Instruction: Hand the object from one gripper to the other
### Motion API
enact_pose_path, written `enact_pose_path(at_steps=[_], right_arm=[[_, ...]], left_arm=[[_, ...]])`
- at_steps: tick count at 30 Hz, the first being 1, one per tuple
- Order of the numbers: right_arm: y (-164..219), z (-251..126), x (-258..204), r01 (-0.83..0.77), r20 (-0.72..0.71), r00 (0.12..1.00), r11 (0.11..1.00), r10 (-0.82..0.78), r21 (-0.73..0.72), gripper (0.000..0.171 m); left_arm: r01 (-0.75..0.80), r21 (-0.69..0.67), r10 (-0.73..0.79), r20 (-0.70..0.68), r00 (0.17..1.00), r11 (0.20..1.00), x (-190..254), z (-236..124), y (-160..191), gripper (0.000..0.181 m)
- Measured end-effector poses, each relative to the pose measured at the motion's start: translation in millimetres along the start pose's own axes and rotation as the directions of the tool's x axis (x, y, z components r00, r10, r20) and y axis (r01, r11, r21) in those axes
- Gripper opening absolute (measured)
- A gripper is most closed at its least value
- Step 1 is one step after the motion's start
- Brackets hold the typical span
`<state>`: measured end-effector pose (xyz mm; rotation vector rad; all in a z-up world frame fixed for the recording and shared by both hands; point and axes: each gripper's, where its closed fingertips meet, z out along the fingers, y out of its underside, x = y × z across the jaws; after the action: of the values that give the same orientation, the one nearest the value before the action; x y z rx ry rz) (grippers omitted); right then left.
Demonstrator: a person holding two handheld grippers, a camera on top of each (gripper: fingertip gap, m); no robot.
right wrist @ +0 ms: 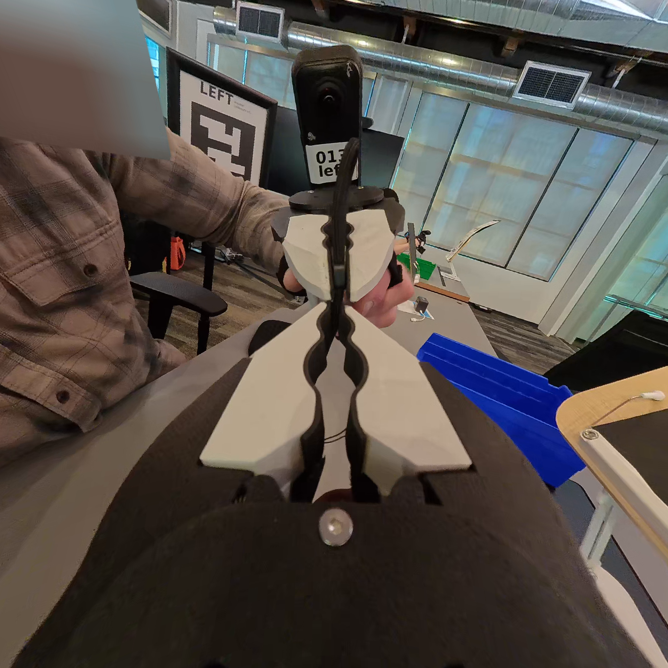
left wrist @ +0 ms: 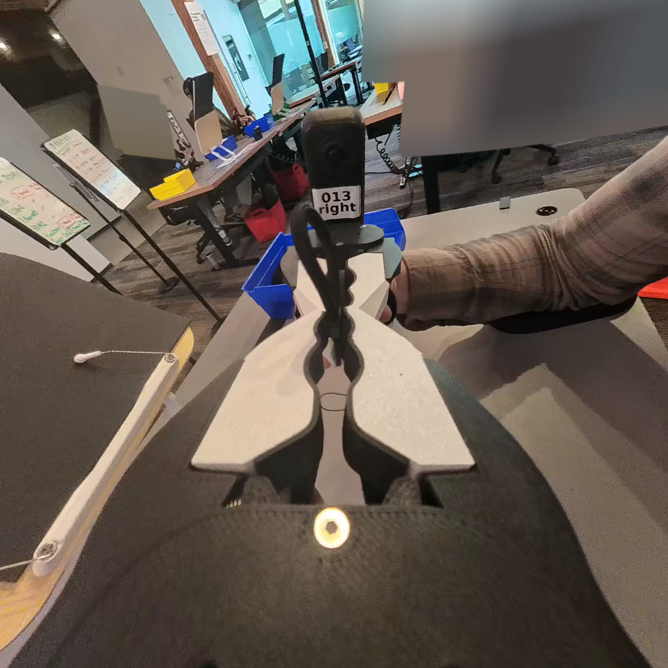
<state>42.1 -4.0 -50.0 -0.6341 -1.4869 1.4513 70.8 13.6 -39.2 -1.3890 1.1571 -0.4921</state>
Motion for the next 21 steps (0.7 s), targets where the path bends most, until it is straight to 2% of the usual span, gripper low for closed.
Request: enact_pose_path(at_steps=[21], right_arm=[[2.5,1.0,2.8,0.004,-0.020,1.000,1.000,-0.004,0.002,0.000]], left_arm=[[-0.064,0.010,0.063,0.123,0.990,0.998,-28.3,-23.0,-34.2,0.006]])
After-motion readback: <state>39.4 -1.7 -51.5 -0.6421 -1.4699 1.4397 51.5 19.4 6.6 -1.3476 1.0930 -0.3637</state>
